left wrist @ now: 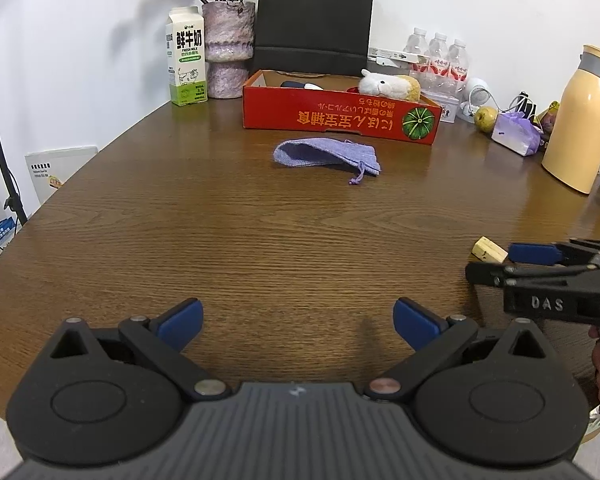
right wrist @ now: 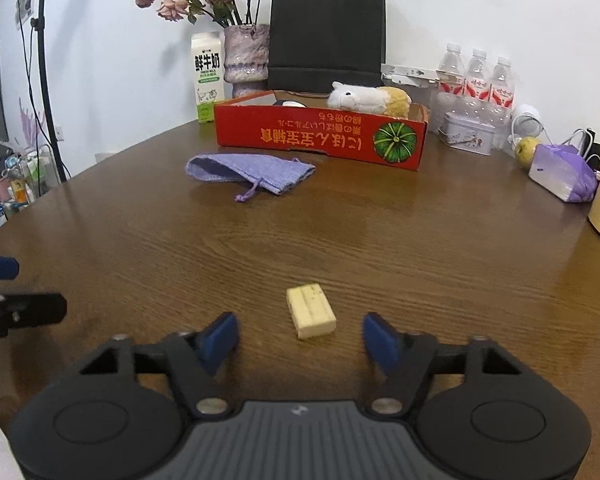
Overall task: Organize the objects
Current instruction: 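Move the right gripper to the small yellow block and close on it, then lift the yellow block off the table with the right gripper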
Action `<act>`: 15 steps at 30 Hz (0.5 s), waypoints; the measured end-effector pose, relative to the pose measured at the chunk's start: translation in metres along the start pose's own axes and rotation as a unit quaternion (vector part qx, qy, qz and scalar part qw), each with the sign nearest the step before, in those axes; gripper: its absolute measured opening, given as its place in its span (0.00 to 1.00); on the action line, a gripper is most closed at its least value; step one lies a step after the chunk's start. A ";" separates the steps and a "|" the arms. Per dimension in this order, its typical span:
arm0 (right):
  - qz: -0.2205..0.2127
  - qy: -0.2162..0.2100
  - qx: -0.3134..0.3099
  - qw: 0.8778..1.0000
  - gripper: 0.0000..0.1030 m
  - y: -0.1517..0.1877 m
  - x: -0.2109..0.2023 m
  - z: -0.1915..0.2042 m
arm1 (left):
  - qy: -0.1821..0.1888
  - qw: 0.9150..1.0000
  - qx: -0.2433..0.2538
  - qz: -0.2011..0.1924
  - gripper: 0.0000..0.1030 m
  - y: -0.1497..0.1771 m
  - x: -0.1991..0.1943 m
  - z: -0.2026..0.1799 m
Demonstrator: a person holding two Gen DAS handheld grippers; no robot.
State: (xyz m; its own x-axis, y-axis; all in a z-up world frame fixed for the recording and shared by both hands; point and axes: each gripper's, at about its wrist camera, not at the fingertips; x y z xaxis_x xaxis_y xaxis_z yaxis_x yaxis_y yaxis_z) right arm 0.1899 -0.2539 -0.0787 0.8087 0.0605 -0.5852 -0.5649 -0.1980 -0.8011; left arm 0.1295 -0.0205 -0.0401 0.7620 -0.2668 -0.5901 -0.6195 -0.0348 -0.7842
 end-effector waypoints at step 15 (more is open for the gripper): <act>-0.021 -0.016 -0.014 1.000 0.20 -0.001 0.001 0.002 | 0.004 1.000 -0.002 -0.001 1.00 0.001 0.000 -0.002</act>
State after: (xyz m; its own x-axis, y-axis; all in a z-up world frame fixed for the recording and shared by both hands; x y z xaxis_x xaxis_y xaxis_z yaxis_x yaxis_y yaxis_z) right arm 0.1907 -0.2515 -0.0783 0.8252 0.1006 -0.5559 -0.5261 -0.2217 -0.8210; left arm 0.1285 -0.0224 -0.0407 0.7611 -0.2746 -0.5876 -0.6194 -0.0391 -0.7841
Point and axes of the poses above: each gripper's, at about its wrist camera, not at the fingertips, and x roughly the way its jaws point, z to its left, y to its underside, and after that the axes turned 14 degrees about y, right-handed
